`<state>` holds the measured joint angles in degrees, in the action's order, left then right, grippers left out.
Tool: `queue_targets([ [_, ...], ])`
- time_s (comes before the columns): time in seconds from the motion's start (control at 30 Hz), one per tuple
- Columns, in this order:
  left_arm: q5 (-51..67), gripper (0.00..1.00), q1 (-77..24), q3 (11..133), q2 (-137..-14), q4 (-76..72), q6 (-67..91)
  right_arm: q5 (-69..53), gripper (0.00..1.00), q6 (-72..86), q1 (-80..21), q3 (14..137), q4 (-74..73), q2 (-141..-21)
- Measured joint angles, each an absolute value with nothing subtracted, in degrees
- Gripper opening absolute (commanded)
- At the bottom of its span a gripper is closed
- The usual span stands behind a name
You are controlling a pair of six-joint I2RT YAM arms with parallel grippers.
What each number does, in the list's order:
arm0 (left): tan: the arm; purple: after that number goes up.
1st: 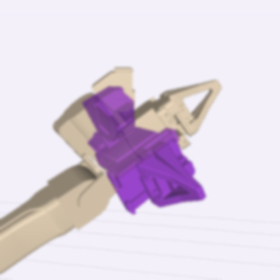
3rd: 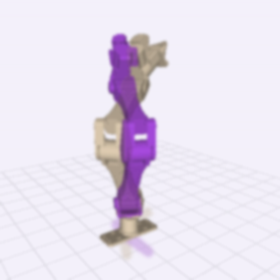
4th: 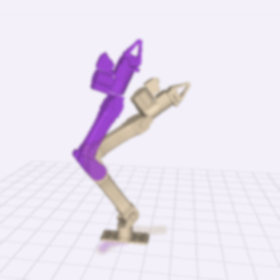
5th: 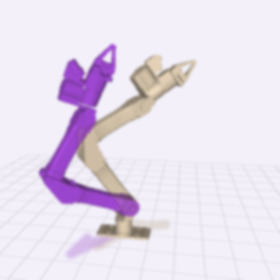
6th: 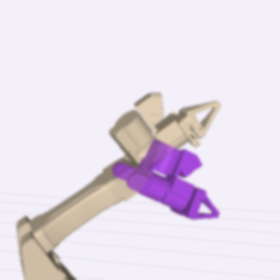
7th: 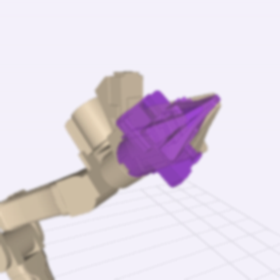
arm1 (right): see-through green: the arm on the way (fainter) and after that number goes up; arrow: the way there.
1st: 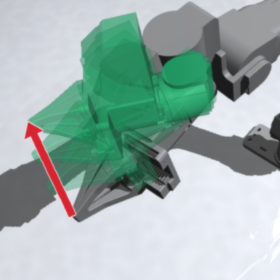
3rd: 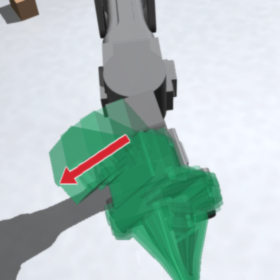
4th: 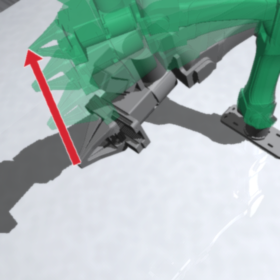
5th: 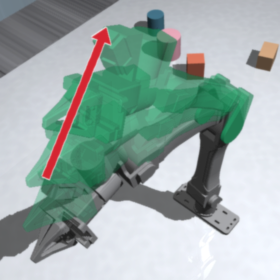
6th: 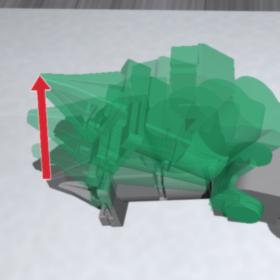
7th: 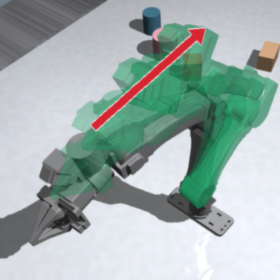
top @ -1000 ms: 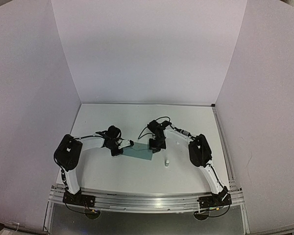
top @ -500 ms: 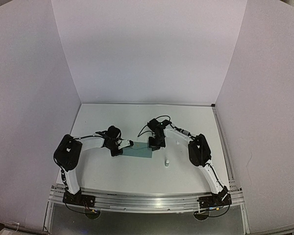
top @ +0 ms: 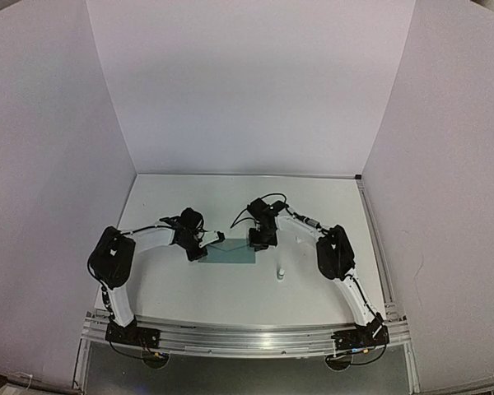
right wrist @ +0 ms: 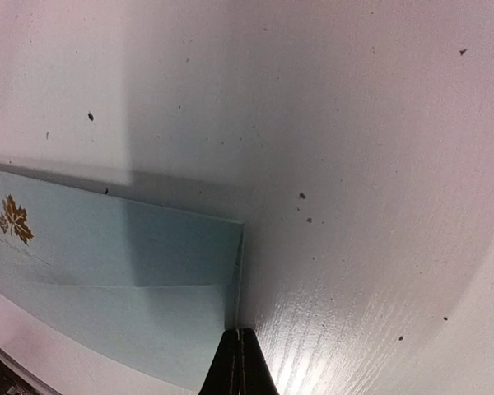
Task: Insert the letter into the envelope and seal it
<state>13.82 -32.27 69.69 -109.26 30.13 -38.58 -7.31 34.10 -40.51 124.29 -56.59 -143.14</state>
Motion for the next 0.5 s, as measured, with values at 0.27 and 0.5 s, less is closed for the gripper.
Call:
queue_targets([
  [0.27, 14.85, 0.26, -32.21, 76.12, -107.56, 32.22, -37.40, -4.89, 0.84, 33.12, -40.14, 124.30, -63.56, -136.27],
  [0.5, 19.17, 0.69, -32.19, 74.63, -99.27, 34.08, -36.94, -1.61, 0.90, 34.92, -40.77, 116.25, -72.69, -119.33],
])
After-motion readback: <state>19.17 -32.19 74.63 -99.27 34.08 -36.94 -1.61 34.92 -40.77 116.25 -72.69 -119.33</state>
